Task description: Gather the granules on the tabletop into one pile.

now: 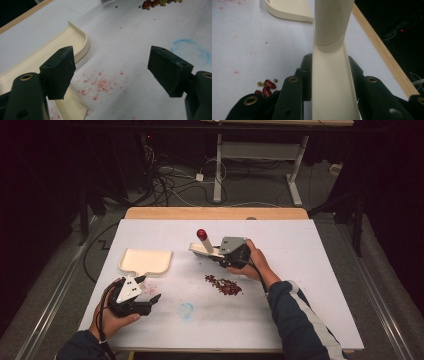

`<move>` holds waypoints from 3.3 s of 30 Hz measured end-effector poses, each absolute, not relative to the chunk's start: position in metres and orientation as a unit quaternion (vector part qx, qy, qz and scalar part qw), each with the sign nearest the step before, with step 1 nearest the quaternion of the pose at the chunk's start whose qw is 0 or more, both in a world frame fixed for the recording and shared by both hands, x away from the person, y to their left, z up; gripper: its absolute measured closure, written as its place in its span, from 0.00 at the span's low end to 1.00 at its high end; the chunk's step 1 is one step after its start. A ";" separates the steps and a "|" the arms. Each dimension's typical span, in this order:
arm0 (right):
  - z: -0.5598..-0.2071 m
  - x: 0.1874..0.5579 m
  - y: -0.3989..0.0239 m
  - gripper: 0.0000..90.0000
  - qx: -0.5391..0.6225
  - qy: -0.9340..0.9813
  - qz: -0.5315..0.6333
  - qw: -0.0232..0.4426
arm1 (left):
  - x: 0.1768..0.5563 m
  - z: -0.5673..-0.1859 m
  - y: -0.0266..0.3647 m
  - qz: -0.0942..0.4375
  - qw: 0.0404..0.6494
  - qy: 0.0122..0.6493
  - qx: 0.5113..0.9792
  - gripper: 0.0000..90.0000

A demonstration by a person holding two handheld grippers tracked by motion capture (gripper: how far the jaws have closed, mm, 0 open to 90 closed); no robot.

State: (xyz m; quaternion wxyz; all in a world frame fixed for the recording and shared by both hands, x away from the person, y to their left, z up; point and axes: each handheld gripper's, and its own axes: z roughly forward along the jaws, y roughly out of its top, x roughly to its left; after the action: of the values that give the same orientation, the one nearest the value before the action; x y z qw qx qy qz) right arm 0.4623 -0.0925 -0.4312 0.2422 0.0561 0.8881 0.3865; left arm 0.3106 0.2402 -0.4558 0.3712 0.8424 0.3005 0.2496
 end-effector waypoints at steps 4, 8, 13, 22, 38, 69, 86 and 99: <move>-0.440 0.463 -0.079 0.75 0.049 0.895 0.383 0.221 | 0.312 -0.457 0.240 0.247 0.370 0.299 0.844 0.23; -0.442 0.454 -0.079 0.74 0.020 0.907 0.369 0.202 | 0.311 -0.457 0.239 0.247 0.369 0.299 0.845 0.23; -0.445 0.437 -0.095 0.74 -0.025 0.917 0.353 0.185 | 0.309 -0.456 0.239 0.249 0.368 0.300 0.844 0.23; -0.435 0.408 -0.130 0.74 -0.064 0.918 0.355 0.164 | 0.306 -0.456 0.237 0.250 0.363 0.300 0.846 0.23; -0.418 0.401 -0.147 0.75 0.055 0.877 0.424 0.221 | 0.307 -0.453 0.237 0.253 0.367 0.297 0.845 0.23; -0.450 0.349 -0.110 0.75 0.477 0.738 0.456 0.143 | 0.305 -0.452 0.234 0.244 0.368 0.285 0.851 0.24; -0.402 0.343 -0.153 0.75 0.421 0.741 0.479 0.209 | 0.307 -0.452 0.234 0.245 0.370 0.280 0.851 0.24; -0.436 0.372 -0.164 0.75 0.421 0.773 0.358 0.311 | 0.309 -0.453 0.228 0.246 0.360 0.273 0.858 0.24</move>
State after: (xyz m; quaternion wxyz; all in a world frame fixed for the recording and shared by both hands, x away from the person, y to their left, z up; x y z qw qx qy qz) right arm 0.3722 -0.1645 -0.4363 0.3113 0.4211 0.7730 0.3582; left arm 0.3094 0.2284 -0.4535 0.3598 0.8578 0.2727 0.2456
